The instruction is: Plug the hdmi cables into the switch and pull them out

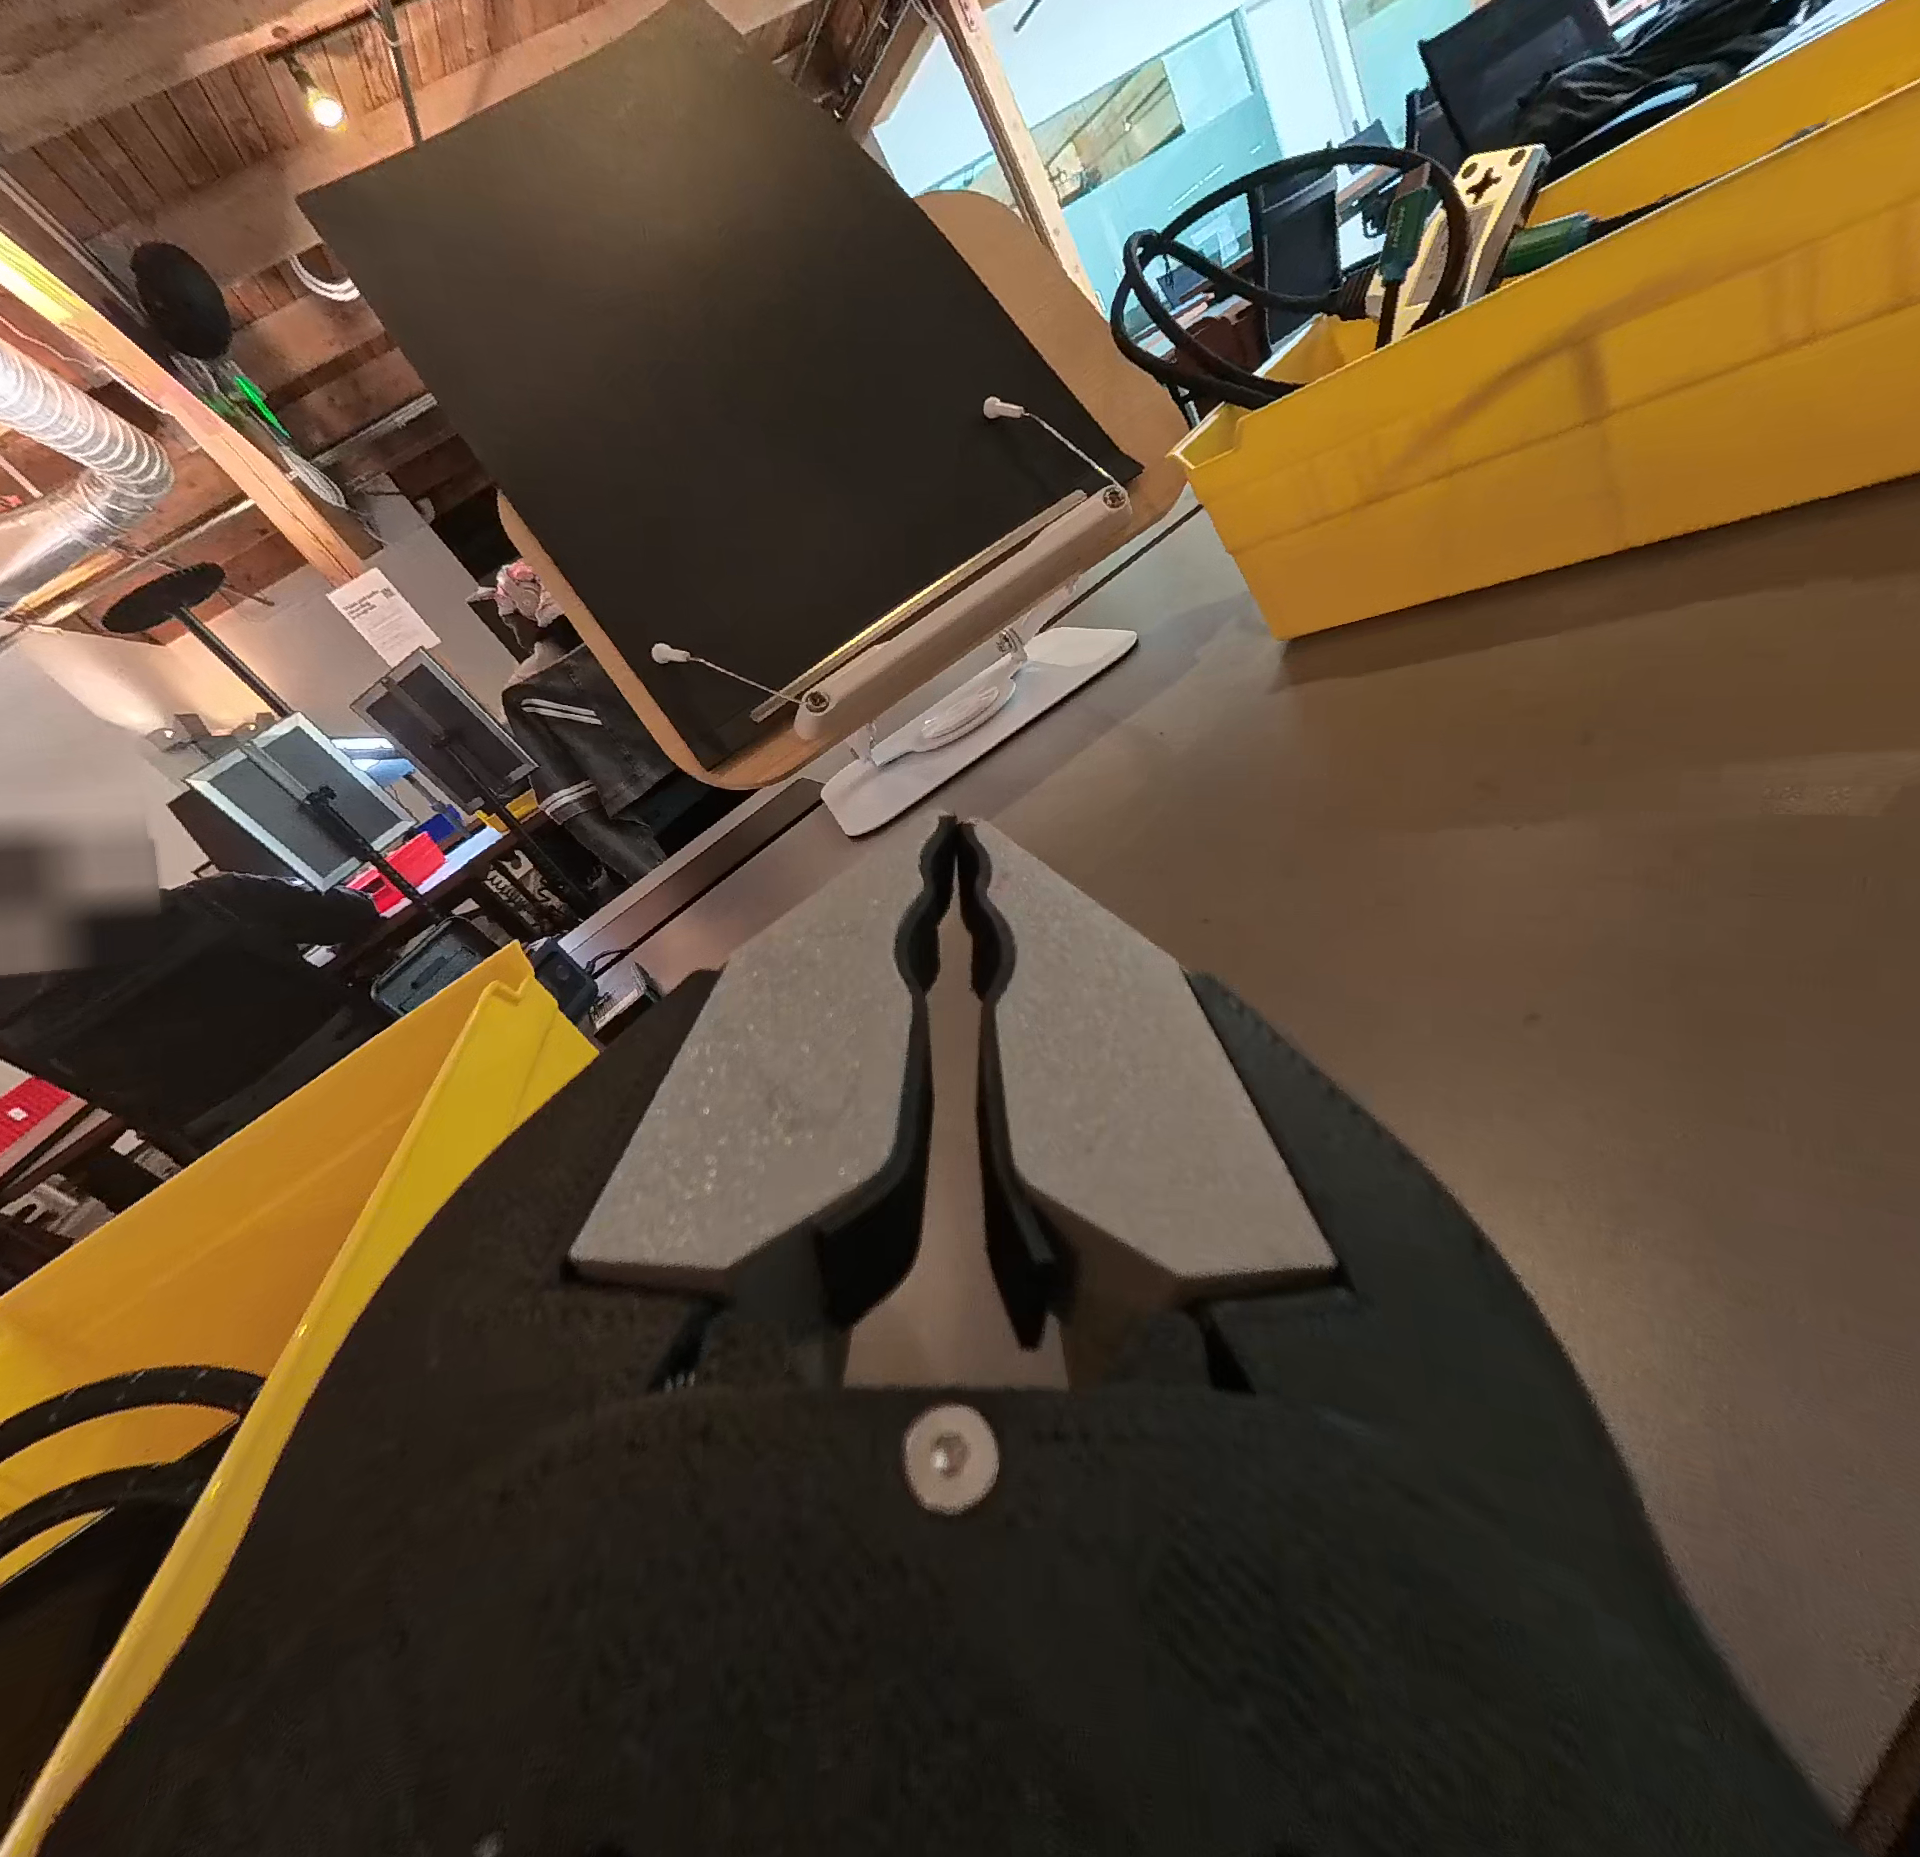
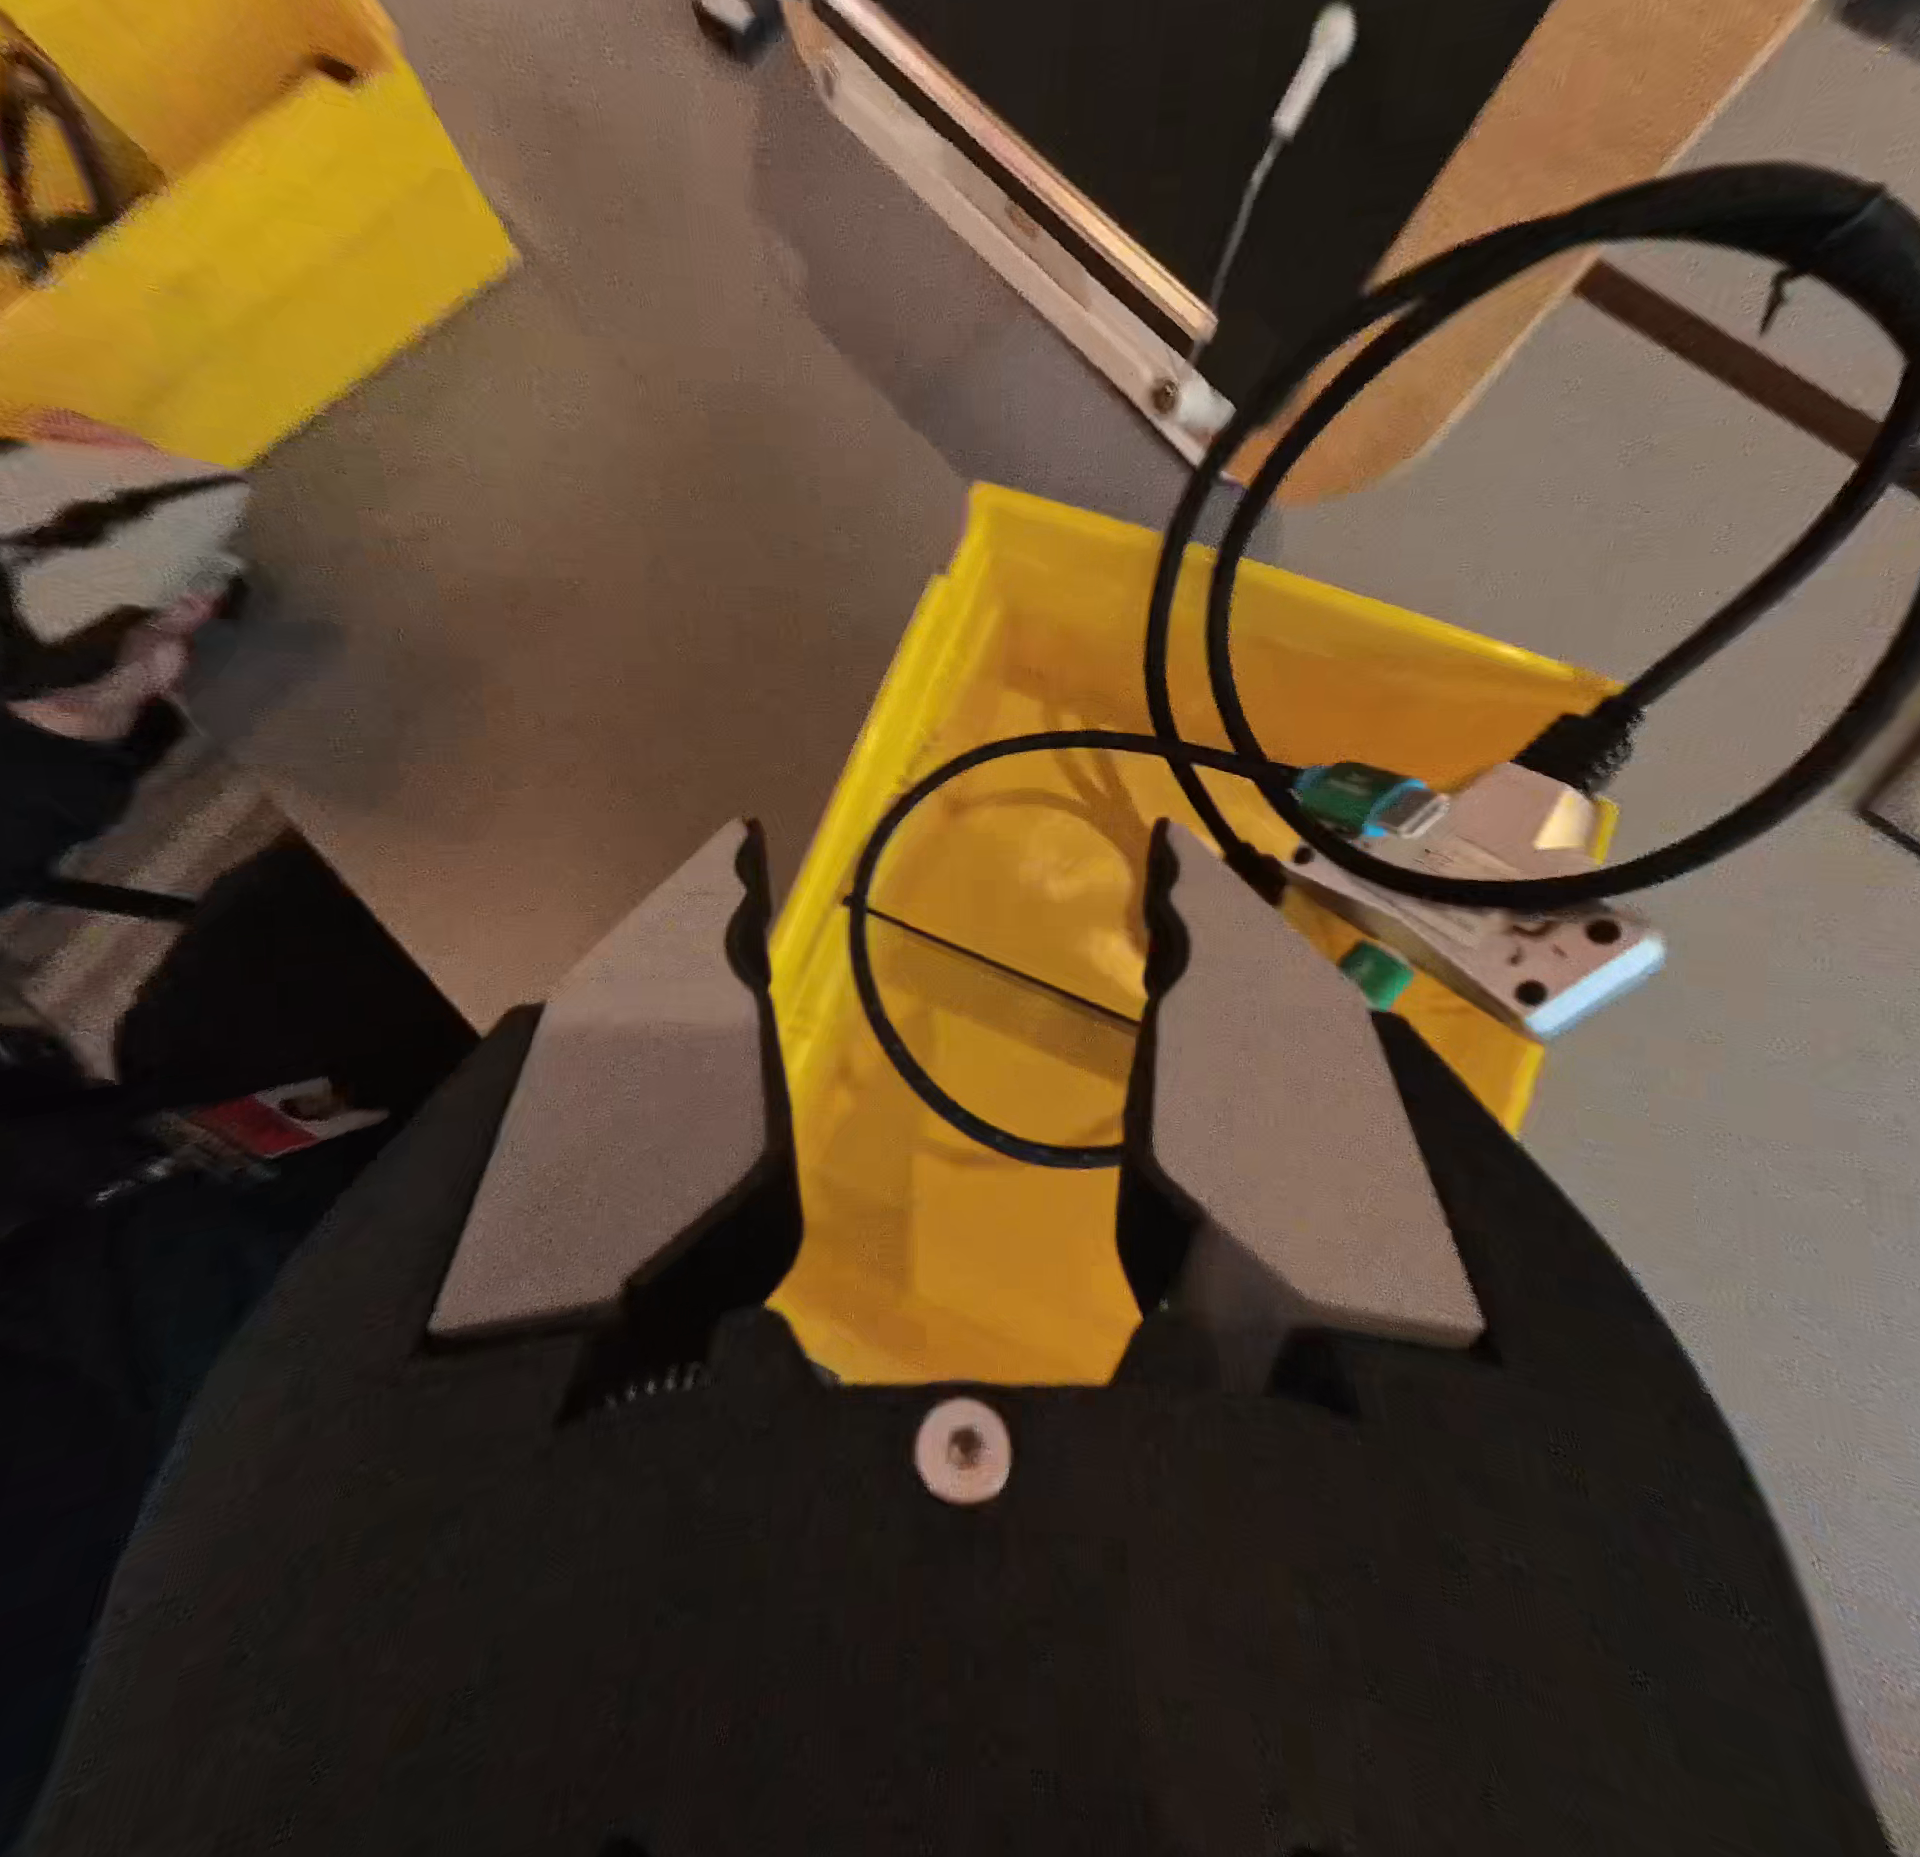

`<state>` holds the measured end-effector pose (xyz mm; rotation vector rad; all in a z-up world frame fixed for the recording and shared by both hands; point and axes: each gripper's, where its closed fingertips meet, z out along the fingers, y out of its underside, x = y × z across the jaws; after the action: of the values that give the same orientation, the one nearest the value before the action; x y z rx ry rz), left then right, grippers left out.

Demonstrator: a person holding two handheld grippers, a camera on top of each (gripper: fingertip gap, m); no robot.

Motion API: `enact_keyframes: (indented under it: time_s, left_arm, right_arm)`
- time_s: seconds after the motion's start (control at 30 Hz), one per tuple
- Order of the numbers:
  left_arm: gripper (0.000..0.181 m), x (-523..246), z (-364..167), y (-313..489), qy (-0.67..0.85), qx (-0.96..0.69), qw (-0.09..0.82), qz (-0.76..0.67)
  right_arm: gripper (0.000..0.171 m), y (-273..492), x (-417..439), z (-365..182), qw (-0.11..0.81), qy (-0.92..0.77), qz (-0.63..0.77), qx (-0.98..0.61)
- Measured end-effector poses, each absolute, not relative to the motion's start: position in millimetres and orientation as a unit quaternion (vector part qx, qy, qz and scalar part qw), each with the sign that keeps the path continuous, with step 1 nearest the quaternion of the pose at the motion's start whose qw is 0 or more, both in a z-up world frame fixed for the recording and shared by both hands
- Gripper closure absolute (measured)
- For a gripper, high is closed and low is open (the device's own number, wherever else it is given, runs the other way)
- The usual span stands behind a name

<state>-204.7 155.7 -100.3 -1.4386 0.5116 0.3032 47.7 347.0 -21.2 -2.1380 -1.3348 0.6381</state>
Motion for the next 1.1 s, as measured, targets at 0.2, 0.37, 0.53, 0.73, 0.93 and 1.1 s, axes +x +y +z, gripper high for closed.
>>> enact_keyframes:
  time_s: [0.2,0.37,0.53,0.73,0.93,1.1]
  left_arm:
    - [0.181,-210.0,-98.5,156.7,0.213,-0.655,0.714,0.125]
    - [0.181,-220.2,-98.8,161.2,0.182,-0.674,0.708,0.106]
    - [0.181,-225.1,-106.8,170.3,0.163,-0.708,0.683,0.074]
    - [0.163,-228.4,-123.3,187.1,0.146,-0.757,0.636,0.035]
    - [0.150,-229.1,-131.2,215.9,0.151,-0.772,0.616,0.056]
    - [0.147,-232.0,-129.9,251.8,0.149,-0.768,0.620,0.066]
  right_arm:
    - [0.087,252.5,44.6,-3.5,0.352,-0.471,0.440,-0.679]
    - [0.085,200.4,26.6,-31.0,0.435,-0.458,0.441,-0.638]
    - [0.075,159.8,-32.3,-56.4,0.455,-0.484,0.452,-0.596]
    - [0.075,189.2,-102.8,-90.8,0.449,-0.507,0.406,-0.613]
    - [0.071,251.6,-161.0,-114.6,0.478,-0.503,0.344,-0.633]
    - [0.070,301.2,-194.2,-139.5,0.498,-0.497,0.284,-0.651]
